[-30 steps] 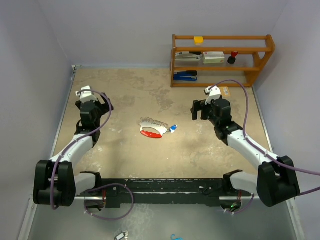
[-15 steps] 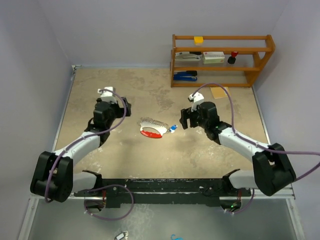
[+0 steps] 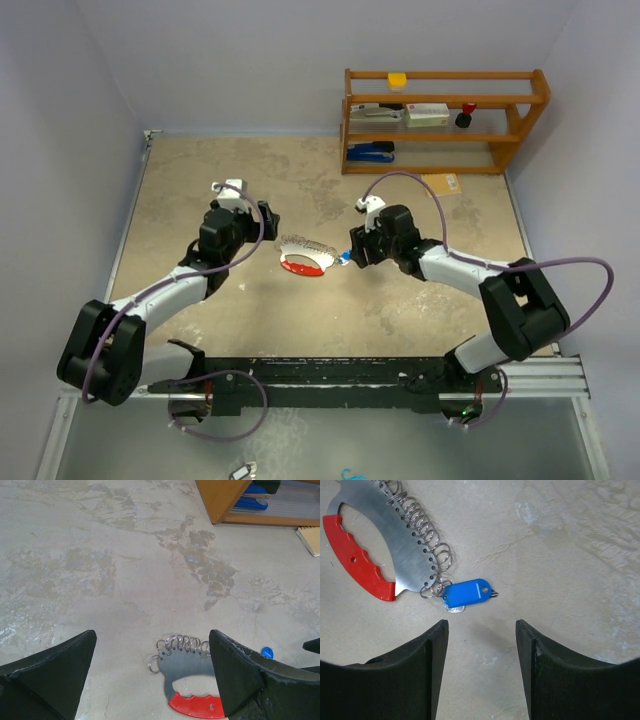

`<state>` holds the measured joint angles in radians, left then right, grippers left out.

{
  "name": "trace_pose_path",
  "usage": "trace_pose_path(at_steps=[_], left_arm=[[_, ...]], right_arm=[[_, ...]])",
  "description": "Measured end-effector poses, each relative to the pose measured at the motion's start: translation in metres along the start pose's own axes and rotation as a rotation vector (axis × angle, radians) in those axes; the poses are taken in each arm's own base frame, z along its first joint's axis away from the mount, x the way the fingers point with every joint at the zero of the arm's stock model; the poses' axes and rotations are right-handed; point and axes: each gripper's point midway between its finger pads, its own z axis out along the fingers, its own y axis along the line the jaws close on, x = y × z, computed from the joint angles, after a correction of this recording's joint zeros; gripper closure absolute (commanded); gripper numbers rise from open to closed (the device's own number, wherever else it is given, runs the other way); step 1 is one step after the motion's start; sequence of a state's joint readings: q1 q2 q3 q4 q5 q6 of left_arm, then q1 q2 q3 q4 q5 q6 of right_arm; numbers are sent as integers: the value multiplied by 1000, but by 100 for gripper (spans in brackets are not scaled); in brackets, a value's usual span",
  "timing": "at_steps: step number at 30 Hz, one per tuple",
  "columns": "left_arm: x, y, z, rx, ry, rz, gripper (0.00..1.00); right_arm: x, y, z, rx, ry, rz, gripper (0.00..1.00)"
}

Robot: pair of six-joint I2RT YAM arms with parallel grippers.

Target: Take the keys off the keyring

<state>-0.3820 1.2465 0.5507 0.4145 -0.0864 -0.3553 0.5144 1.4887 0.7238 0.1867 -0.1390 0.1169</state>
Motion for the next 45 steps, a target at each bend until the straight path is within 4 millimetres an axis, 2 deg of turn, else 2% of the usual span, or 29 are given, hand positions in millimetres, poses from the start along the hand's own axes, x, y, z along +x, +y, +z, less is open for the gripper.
trace_pose_path(at_steps=[9, 12, 18, 23, 31, 40, 45], left_arm=[[10, -3, 3, 22, 28, -18, 42], [9, -4, 3, 24, 25, -19, 58], [1, -3, 1, 15, -1, -20, 75], [-3, -1, 0, 4, -16, -21, 79], [-2, 2, 0, -14, -18, -21, 83], [-7, 2, -2, -17, -32, -22, 85], [-5, 4, -4, -23, -31, -21, 87]], right_arm=[[7, 23, 18, -60, 56, -47, 43], [8, 29, 19, -72, 65, -65, 44], [7, 35, 27, -79, 79, -96, 50], [14, 35, 35, -60, 110, -119, 57], [18, 29, 40, -17, 129, -144, 59], [-2, 34, 42, -19, 98, -163, 59], [-4, 34, 47, -13, 102, -171, 59]])
